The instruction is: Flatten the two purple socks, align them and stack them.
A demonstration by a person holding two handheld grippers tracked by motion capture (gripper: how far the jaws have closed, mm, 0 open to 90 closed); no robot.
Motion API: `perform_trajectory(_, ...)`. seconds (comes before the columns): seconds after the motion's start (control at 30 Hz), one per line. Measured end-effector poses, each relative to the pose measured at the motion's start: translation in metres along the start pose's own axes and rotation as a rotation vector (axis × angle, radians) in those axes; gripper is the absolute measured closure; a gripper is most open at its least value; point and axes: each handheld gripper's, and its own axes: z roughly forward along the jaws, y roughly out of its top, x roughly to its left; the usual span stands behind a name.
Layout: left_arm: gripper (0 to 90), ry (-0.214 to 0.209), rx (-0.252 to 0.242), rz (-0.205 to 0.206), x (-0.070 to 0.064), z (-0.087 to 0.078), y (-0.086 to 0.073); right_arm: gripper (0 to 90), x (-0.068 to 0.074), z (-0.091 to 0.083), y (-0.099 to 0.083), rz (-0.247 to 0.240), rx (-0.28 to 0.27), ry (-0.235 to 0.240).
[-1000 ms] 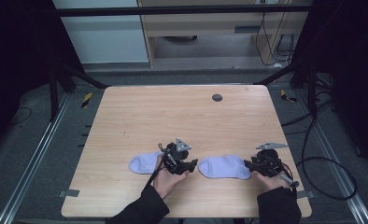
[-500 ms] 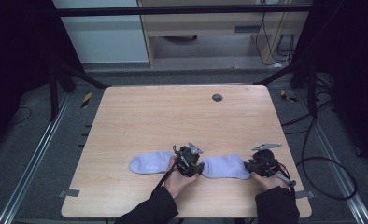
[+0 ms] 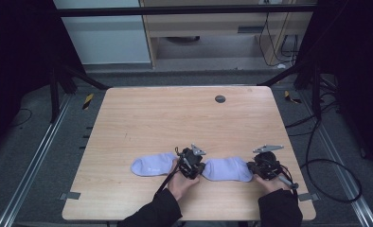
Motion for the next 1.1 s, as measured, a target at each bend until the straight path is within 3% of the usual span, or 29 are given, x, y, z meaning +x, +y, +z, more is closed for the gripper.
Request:
perform_trajectory(0.1,88.9,-0.011,-0.011,-0.001,0.002,-0.008,0.0,87.2,0.003,-0.008,0.002,-0.003,-0.024,0.009)
perform_trajectory(0.2,88.9,-0.022,-0.033,0.005,0.007,-0.028,-0.001,87.2,0.011,-0.024,0.006,-0.01,-0.072,0.031)
perform_trajectory(0.37,88.9,-0.009,-0.049,0.031,0.012,-0.05,-0.009,87.2,0.026,-0.036,0.011,-0.033,-0.102,0.059)
perform_trajectory(0.67,88.9,0.004,-0.059,0.016,0.026,-0.077,-0.032,87.2,0.053,-0.034,0.016,-0.071,-0.099,0.124)
perform_trajectory(1.1,88.9,0.017,-0.063,0.003,0.04,-0.106,-0.062,87.2,0.093,-0.031,0.019,-0.136,-0.093,0.177)
